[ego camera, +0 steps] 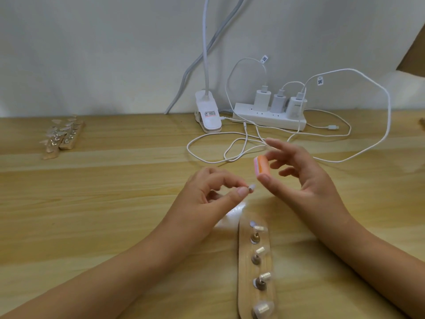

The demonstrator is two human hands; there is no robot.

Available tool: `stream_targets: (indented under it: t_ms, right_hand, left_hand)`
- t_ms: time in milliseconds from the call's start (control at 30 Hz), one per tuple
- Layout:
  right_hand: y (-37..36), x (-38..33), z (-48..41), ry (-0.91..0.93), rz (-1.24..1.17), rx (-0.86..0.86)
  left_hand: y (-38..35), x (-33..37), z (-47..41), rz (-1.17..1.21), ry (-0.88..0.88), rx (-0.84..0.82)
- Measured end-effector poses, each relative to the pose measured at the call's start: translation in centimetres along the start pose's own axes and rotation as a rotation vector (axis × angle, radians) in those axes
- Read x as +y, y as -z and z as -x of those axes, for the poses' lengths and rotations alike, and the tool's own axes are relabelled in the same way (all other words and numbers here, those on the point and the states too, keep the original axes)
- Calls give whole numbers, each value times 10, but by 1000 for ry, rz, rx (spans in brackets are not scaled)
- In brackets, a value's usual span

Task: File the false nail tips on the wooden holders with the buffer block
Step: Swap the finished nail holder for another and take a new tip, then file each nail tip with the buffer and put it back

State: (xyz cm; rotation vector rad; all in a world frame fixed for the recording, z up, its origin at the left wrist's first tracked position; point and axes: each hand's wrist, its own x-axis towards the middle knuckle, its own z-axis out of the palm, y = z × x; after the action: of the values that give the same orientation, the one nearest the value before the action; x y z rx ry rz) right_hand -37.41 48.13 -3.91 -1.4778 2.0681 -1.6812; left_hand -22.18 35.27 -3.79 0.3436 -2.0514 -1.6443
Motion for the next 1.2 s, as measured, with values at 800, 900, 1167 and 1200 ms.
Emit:
stream_targets:
  t_ms: [800, 900, 1167, 1200]
  right_hand:
    - [1, 10, -9, -227, -297, 84]
    - [2, 10, -9, -229, -331, 85]
    - [13, 11, -14, -311, -527, 245]
    - [15, 12, -14, -326, -555, 280]
  left_hand:
    - [-5, -5, -1, -407, -131, -262]
    - [-5, -4, -2, -317, -116, -231]
    - [-3, 13, -11, -326, -120, -206]
    - [-5, 16, -14, -372, -149, -216]
